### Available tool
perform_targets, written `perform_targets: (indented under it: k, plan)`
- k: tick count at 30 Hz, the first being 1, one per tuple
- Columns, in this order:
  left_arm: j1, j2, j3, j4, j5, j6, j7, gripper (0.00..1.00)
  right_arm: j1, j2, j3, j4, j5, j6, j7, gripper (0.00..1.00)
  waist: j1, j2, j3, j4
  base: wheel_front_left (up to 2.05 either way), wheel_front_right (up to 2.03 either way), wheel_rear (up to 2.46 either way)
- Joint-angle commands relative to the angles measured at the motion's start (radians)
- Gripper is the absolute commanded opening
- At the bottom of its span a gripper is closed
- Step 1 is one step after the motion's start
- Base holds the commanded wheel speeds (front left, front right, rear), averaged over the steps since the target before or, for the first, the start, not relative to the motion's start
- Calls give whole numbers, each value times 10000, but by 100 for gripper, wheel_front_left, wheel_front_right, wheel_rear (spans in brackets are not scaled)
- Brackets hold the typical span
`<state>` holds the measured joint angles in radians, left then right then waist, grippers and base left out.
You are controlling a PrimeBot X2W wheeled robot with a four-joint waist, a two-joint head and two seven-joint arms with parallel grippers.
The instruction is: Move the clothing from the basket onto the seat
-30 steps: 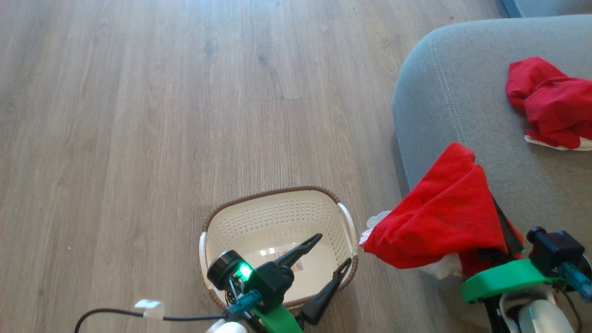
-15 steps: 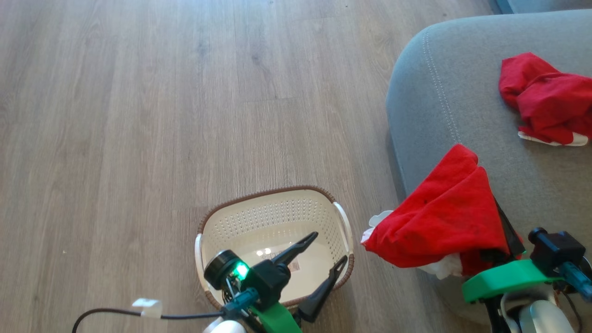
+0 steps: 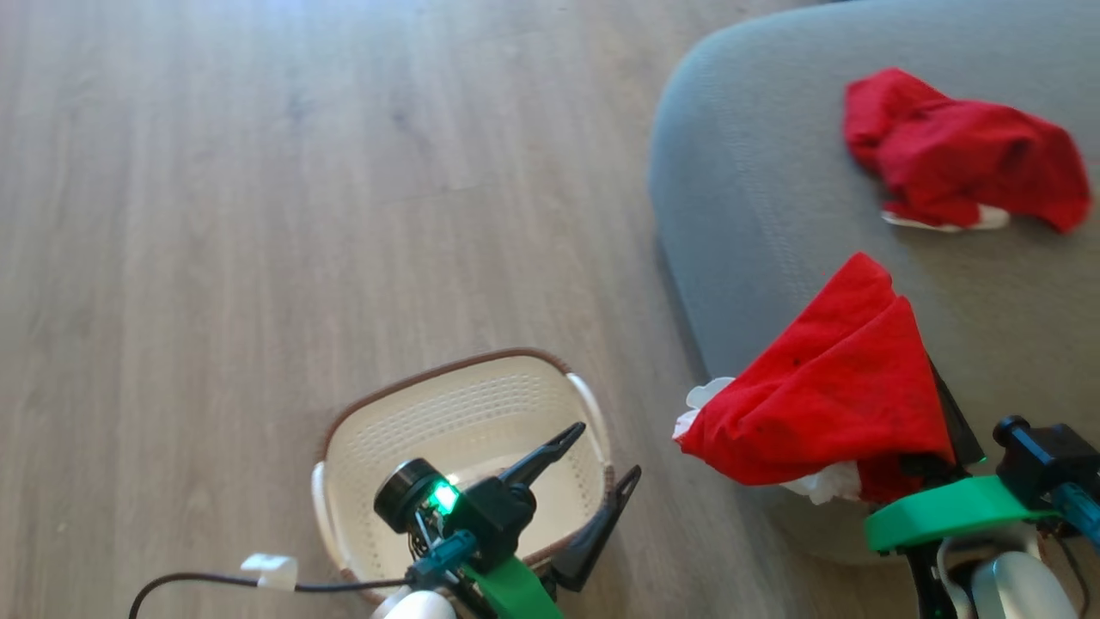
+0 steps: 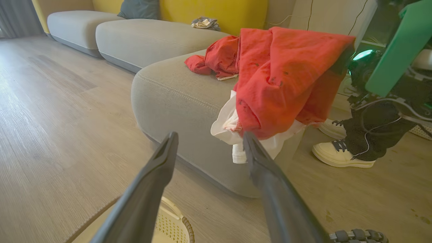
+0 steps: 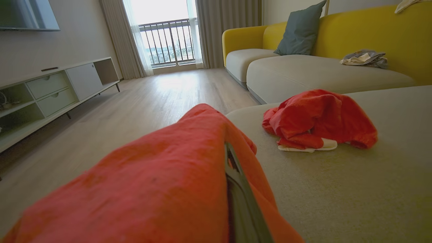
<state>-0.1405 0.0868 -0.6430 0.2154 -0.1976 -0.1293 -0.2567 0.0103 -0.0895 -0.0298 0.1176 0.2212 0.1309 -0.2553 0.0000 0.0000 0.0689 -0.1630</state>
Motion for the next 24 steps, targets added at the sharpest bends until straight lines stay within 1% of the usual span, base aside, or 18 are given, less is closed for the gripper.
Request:
perform_targets:
  k: [1, 4, 5, 6, 8, 9, 12, 17, 24]
  plan:
    - [-220, -71, 335, -341, 94, -13, -51, 100, -421, -74, 192, -443, 37, -2, -65, 0, 0, 0, 3, -601, 0, 0, 0]
    - [-258, -64, 356, -363, 114, -13, -51, 100, -431, -69, 188, -509, 30, -2, -65, 0, 0, 0, 12, -1103, 0, 0, 0]
    - [-258, -64, 356, -363, 114, -13, -51, 100, -431, -69, 188, -509, 30, -2, -65, 0, 0, 0, 12, -1103, 0, 0, 0]
    - [-274, -68, 366, -370, 124, -13, -51, 100, -419, -68, 160, -518, 34, -2, -65, 0, 0, 0, 11, -1256, 0, 0, 0]
    - [-301, -73, 397, -389, 140, -13, -51, 100, -405, -68, 133, -532, 32, -2, -65, 0, 0, 0, 21, -1588, 0, 0, 0]
    - [-335, -64, 400, -409, 163, -13, -51, 100, -394, -59, 122, -550, 40, -2, -65, 0, 0, 0, 54, -1913, 0, 0, 0]
    - [-438, -24, 348, -414, 208, -13, -51, 100, -377, -28, 65, -595, 55, -2, -65, 0, 0, 0, 139, -2336, 0, 0, 0]
    - [-654, -39, 339, -503, 253, -13, -51, 100, -345, 24, -73, -671, 73, -2, -65, 0, 0, 0, 393, -2896, 0, 0, 0]
    - [-840, 14, 109, -488, 332, -13, -51, 100, -286, 161, -405, -766, 156, -2, -65, 0, 0, 0, 655, -3495, 0, 0, 0]
